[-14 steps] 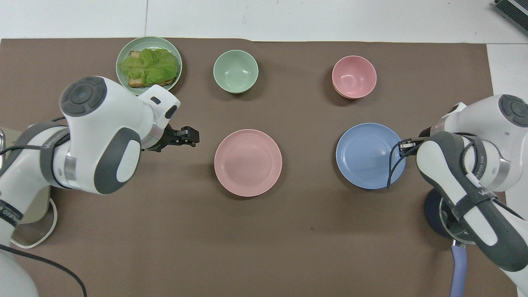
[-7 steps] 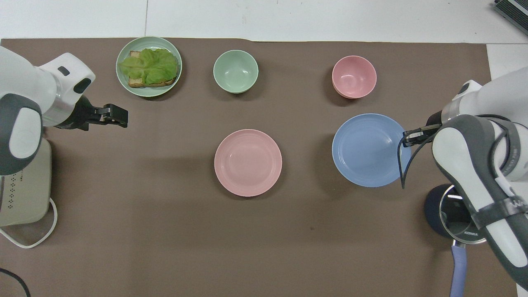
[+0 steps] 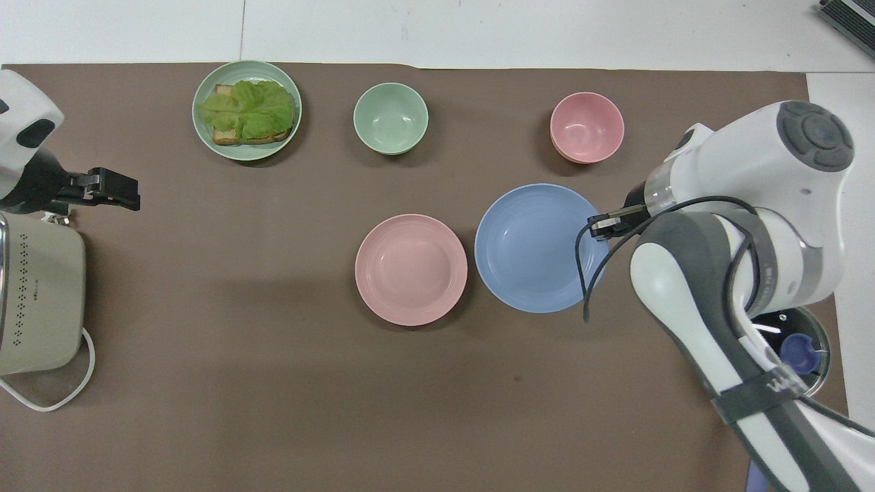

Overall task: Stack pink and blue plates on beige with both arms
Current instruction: 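Carry the blue plate with the right gripper onto the pink plate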

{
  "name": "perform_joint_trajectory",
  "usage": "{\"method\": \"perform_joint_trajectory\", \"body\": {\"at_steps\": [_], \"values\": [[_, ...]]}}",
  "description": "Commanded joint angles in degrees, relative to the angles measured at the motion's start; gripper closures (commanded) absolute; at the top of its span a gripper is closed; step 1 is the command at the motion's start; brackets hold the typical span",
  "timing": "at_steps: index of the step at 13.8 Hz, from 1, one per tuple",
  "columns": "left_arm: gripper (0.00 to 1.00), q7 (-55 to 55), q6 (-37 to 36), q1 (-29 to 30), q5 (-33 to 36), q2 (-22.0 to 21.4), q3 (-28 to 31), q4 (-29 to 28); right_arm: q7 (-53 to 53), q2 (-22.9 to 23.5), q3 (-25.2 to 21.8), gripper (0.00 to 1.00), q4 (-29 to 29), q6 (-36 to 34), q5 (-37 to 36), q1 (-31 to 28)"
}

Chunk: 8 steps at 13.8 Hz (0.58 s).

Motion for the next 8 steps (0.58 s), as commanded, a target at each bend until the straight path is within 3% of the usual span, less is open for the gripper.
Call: {"method": "perform_joint_trajectory", "body": {"at_steps": [1,8], "values": [[0.0,0.67,-3.79,0.61,1.8,-2.59,-0.54,1.73,7.25,1.43,0.31,1.0,0.04,4.17,1.5,4.73],[0.0,0.67,-8.19,0.52,1.71,-6.72,-0.45,3.06,17.39,5.48,0.4,1.0,-0.14,10.86,1.68,12.21]]}}
